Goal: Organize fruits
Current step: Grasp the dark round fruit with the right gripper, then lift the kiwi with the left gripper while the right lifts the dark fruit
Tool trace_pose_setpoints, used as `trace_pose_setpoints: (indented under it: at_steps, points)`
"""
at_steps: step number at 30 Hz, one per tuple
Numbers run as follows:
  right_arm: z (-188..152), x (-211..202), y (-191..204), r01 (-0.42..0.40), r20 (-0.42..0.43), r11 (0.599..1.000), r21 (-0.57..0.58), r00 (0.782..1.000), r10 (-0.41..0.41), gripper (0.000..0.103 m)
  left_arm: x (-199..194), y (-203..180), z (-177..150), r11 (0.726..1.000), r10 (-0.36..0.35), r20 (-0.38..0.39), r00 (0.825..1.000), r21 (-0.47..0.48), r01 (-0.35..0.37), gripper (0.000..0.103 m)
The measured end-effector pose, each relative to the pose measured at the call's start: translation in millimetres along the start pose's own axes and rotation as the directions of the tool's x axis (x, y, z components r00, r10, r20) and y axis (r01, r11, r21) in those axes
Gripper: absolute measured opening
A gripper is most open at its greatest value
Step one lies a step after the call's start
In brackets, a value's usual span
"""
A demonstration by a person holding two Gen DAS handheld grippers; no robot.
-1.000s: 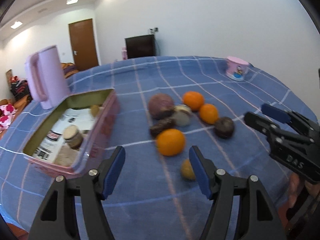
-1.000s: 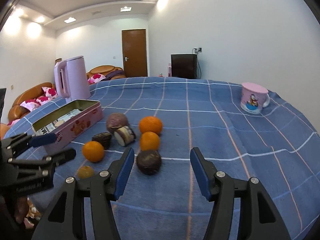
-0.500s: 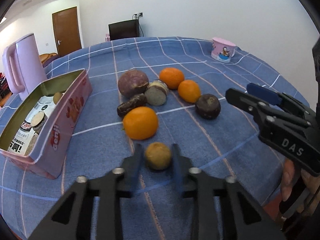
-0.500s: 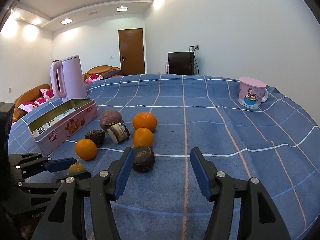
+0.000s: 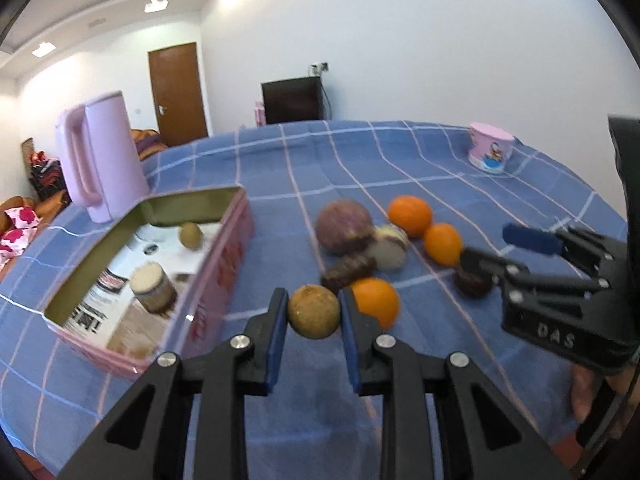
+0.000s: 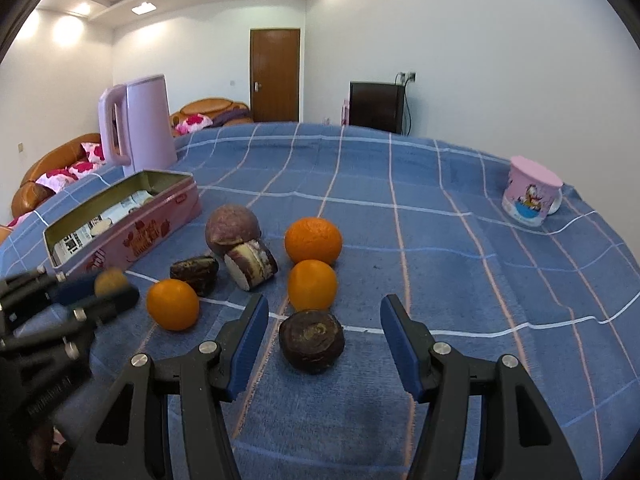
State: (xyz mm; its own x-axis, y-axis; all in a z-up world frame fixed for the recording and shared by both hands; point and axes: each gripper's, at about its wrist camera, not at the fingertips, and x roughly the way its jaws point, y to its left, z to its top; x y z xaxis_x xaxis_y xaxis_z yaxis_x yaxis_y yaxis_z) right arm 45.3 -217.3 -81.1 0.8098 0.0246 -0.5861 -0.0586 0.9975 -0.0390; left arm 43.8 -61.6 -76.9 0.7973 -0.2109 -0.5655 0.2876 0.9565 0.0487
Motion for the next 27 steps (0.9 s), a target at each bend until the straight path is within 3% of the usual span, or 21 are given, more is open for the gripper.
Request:
trace_pose_setpoints:
  at_steps: [6, 10, 12, 27]
  points:
    - [0.9, 15.7, -3.5, -0.054, -0.108, 0.998, 0.019, 0.993, 0.055, 0.060, 12.0, 8.3, 7.4, 1.000, 0.012, -0.006, 1.000, -0.026, -0.012, 0.027]
    - [-0.6, 22.9, -3.8, -0.076, -0.160, 0.997, 0.022, 0.984, 0.079, 0.042, 11.3, 9.3, 8.7, 0.999, 0.025, 0.004, 1.000, -0.024, -0.025, 0.027]
    - [-1.0, 22.7, -3.6, -0.085, -0.163, 0.996, 0.020, 0.983, 0.087, 0.040, 10.9, 7.7, 11.0, 0.999, 0.033, 0.015, 0.999, -0.014, -0.033, 0.027]
    - [-0.5, -3.5, 1.1, -0.078, 0.015, 0.997, -0.008, 0.997, 0.078, 0.039, 8.9, 8.4, 9.3, 0.998, 0.064, 0.043, 0.997, -0.024, -0.063, 0.027]
